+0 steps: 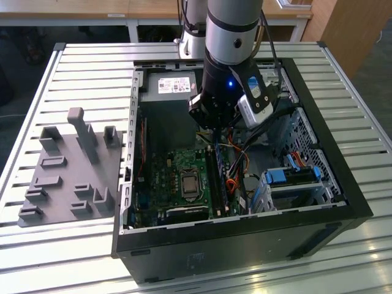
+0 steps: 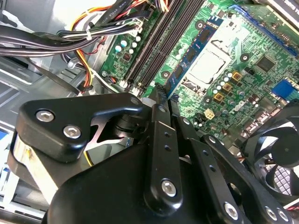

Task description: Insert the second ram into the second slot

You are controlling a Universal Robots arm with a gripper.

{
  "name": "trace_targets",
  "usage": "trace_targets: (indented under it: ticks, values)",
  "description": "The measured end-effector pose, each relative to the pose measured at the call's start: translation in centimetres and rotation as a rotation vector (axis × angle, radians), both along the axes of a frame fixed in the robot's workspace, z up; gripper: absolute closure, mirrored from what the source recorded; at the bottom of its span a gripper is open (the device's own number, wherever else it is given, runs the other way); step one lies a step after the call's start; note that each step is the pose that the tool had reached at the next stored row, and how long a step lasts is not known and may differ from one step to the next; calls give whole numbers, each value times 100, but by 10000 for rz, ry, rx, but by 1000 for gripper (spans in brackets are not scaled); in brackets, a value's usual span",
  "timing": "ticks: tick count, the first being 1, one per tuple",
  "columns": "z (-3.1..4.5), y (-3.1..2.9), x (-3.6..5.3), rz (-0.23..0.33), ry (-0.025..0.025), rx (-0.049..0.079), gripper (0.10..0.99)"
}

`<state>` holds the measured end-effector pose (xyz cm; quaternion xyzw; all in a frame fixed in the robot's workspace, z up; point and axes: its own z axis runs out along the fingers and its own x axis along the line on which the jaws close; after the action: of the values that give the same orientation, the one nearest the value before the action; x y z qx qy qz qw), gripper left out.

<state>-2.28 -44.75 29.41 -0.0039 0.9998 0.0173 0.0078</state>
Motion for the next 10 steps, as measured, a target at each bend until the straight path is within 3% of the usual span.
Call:
trace_targets:
  ticks: [5, 10]
  values:
    - [-57, 0, 0, 4, 8, -1, 949]
    - [-114, 0, 0, 2, 78, 0, 949]
